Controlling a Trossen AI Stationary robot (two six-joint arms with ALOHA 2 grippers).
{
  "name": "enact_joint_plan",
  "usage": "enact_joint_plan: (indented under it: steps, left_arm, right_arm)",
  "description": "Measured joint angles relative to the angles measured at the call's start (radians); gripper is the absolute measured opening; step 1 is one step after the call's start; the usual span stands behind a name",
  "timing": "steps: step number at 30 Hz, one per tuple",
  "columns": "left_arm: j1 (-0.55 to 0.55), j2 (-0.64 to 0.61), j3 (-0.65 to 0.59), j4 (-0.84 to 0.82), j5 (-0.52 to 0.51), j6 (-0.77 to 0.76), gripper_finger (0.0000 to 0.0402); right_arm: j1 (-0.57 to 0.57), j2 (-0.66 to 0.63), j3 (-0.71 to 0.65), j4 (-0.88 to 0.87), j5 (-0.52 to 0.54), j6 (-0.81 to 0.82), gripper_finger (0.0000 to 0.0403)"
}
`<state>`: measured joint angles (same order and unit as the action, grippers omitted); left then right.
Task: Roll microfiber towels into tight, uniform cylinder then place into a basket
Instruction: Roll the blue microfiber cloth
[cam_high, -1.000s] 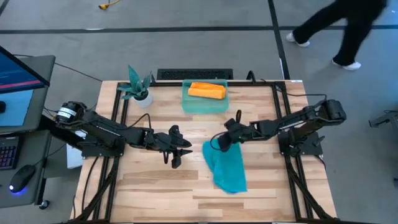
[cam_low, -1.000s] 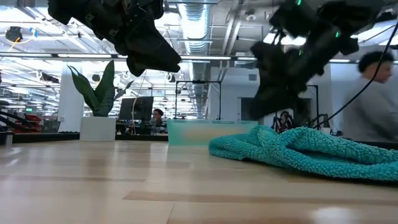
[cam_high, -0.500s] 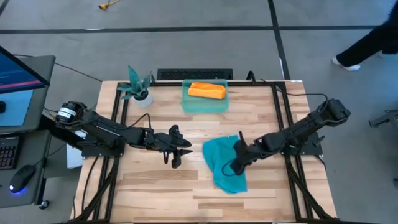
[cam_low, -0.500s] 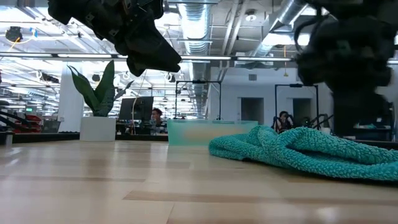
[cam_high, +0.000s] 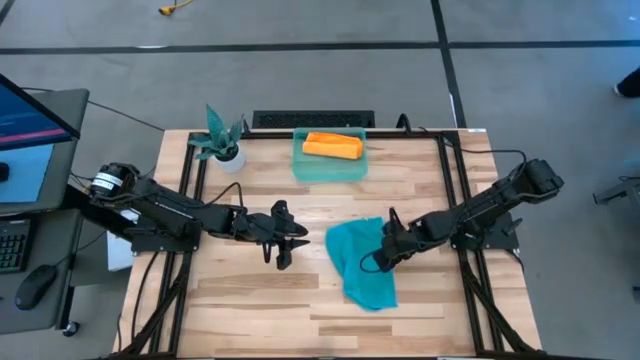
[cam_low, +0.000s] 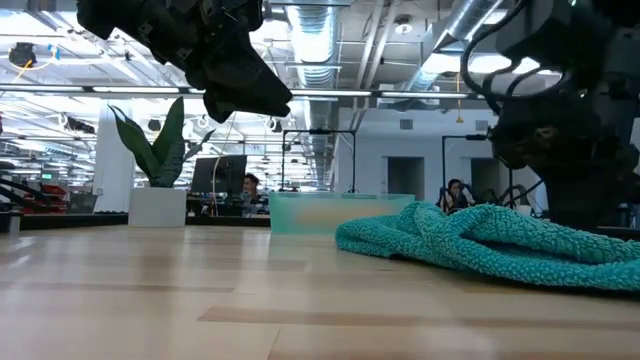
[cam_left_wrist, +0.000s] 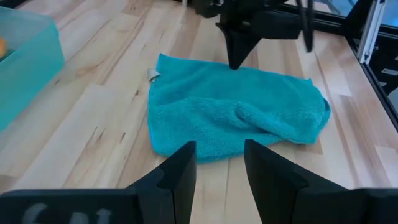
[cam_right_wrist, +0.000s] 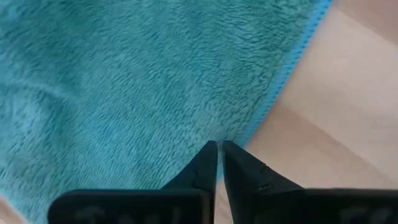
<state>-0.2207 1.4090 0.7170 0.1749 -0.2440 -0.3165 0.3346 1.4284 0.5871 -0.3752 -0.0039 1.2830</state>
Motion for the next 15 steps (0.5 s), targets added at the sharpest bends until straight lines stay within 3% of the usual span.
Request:
enact_joint_plan:
  steps: [7,15]
  left_arm:
    - [0.0,0.0,0.0,0.0,0.0,0.005,0.0126]
    - [0.0,0.0,0.0,0.0,-0.002,0.005,0.0126]
  right_arm:
    - [-0.077,-0.004,-0.035,0.028,-0.012,0.0,0.0028]
    - [-0.239,-0.001,-0.041,0.054,0.182,-0.101,0.0015]
